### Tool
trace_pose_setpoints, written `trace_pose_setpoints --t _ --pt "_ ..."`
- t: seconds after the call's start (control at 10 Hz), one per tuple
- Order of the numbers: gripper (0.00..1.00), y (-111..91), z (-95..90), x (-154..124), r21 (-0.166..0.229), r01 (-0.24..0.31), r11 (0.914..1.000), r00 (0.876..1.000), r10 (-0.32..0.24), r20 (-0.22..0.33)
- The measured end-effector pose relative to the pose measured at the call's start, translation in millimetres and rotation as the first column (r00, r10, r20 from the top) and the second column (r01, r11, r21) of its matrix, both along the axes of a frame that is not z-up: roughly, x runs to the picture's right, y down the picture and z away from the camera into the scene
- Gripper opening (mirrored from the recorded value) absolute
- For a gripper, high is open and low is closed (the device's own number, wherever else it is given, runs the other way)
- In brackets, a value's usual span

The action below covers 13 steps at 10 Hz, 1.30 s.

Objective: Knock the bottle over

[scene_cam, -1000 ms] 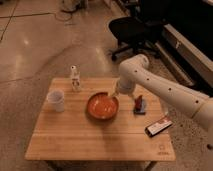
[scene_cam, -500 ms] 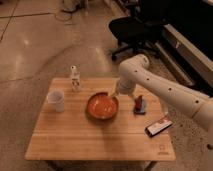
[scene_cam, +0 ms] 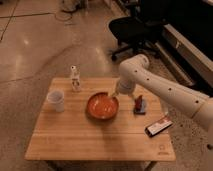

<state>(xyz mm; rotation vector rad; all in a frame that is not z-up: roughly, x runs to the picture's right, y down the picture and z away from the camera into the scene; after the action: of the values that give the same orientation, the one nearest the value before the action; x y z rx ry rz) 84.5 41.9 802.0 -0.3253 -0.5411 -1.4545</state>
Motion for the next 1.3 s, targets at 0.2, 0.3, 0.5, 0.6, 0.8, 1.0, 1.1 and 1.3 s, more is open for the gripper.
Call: trace_pose_setpoints --t 0.2,0.3,0.5,0.6,0.8,1.0,1.1,1.3 --pt "0.8 -4 -2.4 -3 0.005 -0.001 1.0 1.0 0.001 0.002" --pt "0.8 -9 -5.9 -10 0.01 -0.001 0.9999 1.0 0.001 0.012" --pt "0.8 -25 -15.1 -41 0.028 0.013 0.9995 0.999 -0.014 0.05" --pt "0.8 -32 -18.4 -59 0.036 0.021 0.9991 0.998 -0.023 0.065" --pt "0.8 -42 -18.3 -104 0.063 0.063 0.996 0.994 -0.068 0.085" --pt "0.8 -44 -3.8 -136 0.089 0.109 0.99 0.991 -0.116 0.071" --pt "0.8 -47 7.6 -150 0.105 0.126 0.9865 0.99 -0.132 0.058" --pt "0.8 -56 26.3 -173 0.13 0.144 0.981 0.987 -0.151 0.046"
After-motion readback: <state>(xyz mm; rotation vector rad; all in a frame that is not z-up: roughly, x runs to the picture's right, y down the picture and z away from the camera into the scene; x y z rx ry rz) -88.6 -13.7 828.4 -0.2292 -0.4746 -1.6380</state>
